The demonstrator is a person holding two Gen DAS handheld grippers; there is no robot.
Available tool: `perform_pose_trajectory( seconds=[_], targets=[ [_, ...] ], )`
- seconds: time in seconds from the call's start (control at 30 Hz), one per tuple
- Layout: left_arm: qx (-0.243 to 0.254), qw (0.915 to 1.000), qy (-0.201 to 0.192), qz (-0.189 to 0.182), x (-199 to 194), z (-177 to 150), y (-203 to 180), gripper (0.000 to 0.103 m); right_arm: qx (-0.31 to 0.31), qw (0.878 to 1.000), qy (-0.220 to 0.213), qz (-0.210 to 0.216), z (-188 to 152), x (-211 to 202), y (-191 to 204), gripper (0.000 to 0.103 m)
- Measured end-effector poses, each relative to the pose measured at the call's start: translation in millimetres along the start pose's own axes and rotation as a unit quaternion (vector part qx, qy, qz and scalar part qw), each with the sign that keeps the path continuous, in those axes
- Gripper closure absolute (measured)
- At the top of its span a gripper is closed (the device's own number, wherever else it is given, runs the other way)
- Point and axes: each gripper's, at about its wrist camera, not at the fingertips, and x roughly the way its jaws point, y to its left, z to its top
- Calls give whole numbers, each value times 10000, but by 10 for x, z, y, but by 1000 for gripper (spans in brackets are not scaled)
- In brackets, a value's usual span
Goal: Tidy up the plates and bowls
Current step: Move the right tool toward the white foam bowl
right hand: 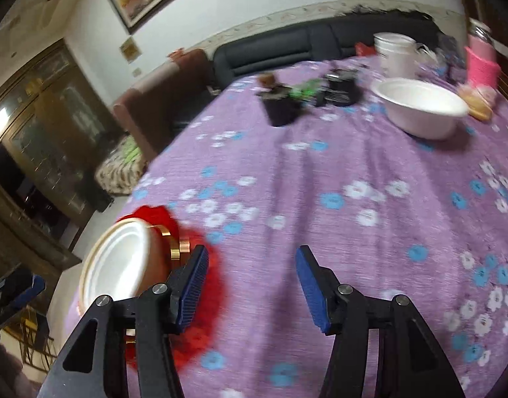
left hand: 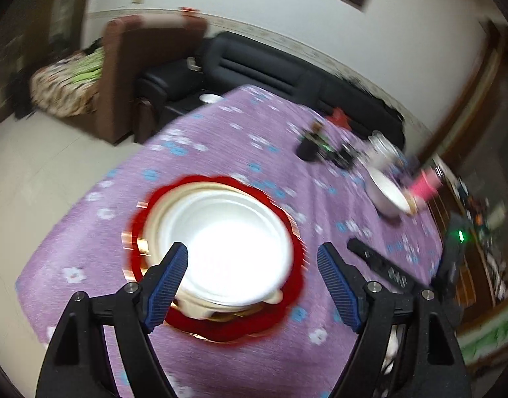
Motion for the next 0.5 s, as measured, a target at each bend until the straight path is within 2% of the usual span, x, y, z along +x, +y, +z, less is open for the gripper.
perform_pose_trajectory(
  seconds=[0.27, 0.5],
  targets=[
    [1097, 9910, 546, -542, 336, -281, -738, 23, 516, 9968, -184, -579, 180, -200, -774, 44],
    [1565, 9813, 907, -664, 591, -464, -1030, 23, 1375, 9851, -476, -916, 538, -334, -1582, 44]
  ],
)
